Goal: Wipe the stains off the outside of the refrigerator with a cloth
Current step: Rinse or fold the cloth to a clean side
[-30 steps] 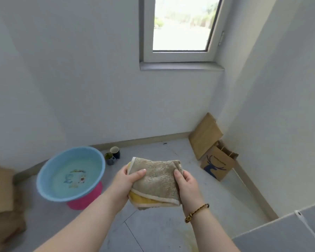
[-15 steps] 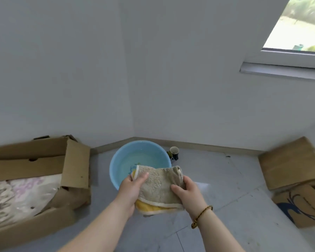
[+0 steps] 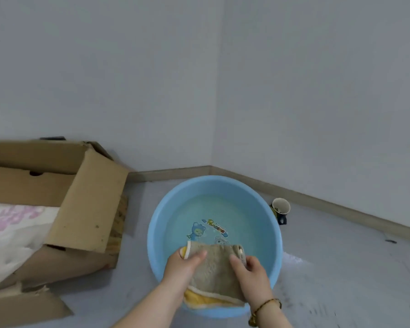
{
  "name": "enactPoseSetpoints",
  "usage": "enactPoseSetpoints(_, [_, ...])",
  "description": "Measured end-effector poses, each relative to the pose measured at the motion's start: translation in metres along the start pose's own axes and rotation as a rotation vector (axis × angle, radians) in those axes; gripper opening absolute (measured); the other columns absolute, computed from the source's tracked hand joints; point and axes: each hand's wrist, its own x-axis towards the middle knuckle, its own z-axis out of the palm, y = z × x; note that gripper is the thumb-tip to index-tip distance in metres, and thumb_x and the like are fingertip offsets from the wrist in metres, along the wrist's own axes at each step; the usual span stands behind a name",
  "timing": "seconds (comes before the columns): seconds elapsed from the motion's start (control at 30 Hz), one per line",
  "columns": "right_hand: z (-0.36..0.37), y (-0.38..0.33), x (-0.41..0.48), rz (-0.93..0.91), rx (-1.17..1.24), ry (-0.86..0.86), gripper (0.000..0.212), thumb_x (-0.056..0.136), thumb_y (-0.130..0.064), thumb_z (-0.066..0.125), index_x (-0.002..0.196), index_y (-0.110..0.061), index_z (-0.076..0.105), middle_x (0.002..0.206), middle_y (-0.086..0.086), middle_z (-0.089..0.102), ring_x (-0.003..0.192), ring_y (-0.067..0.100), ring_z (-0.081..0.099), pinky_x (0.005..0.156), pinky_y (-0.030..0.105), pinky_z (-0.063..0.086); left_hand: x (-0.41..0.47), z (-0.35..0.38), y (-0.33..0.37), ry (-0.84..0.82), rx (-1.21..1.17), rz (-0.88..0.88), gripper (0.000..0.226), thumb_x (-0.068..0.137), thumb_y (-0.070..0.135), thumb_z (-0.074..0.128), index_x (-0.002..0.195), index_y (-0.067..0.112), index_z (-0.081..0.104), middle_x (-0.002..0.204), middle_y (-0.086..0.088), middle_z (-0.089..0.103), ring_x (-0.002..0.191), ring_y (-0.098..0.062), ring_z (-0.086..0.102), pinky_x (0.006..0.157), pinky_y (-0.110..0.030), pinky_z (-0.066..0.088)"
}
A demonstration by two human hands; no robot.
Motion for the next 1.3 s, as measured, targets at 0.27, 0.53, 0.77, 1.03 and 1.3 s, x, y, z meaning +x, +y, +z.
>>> enactPoseSetpoints(0.27, [0.041,0.055,0.175,-0.132,-0.201,-0.032,0.019,0.089,-0.026,0.057,0.086,-0.009,0.050,0.073,-0.001,0.050,0.075,0.016,0.049,0.052,0.020,0.033,0.182,0.044,-0.052,0.066,0.138,0.177,0.015,0.079,0.028,0.068,0.077,0.015,0.062,0.090,-0.008,0.067,0.090,-0.025,0.063,0.079,-0.030,0.048])
enactPoseSetpoints(0.53, [0.063,0.086,0.224,-0.062,-0.630,-0.061,0.011,0.094,-0.022,0.043,0.087,-0.013,0.043,0.103,0.010,0.055,0.110,0.028,0.053,0.084,0.026,0.040,0.232,0.052,-0.086,0.099,0.657,0.208,0.029,0.086,0.036,0.057,0.100,0.010,0.060,0.108,-0.010,0.064,0.104,-0.027,0.057,0.075,-0.024,0.039])
enactPoseSetpoints(0.77, [0.065,0.088,0.229,-0.071,-0.603,0.000,0.029,0.093,-0.028,0.046,0.113,-0.008,0.054,0.114,0.013,0.059,0.105,0.029,0.055,0.084,0.027,0.042,0.233,0.048,-0.085,0.151,0.700,0.158,0.030,0.093,0.027,0.044,0.112,0.008,0.057,0.116,-0.011,0.061,0.107,-0.029,0.056,0.081,-0.025,0.041])
enactPoseSetpoints(1.03, [0.067,0.062,0.194,-0.266,0.061,0.030,0.006,0.094,-0.011,0.046,0.089,-0.015,0.047,0.089,0.006,0.059,0.089,0.024,0.055,0.086,0.033,0.047,0.221,0.044,-0.064,0.121,-0.033,0.273,0.012,0.086,0.016,0.061,0.074,0.013,0.058,0.088,-0.015,0.064,0.088,-0.031,0.061,0.081,-0.037,0.051])
enactPoseSetpoints(1.3, [0.107,0.064,0.138,-0.386,0.220,0.165,0.028,0.094,-0.027,0.045,0.069,-0.018,0.036,0.066,-0.004,0.047,0.063,0.011,0.046,0.061,0.026,0.038,0.170,0.050,-0.058,0.126,-0.069,0.477,0.037,0.091,0.037,0.048,0.063,0.013,0.049,0.065,0.000,0.055,0.066,-0.019,0.053,0.066,-0.031,0.043])
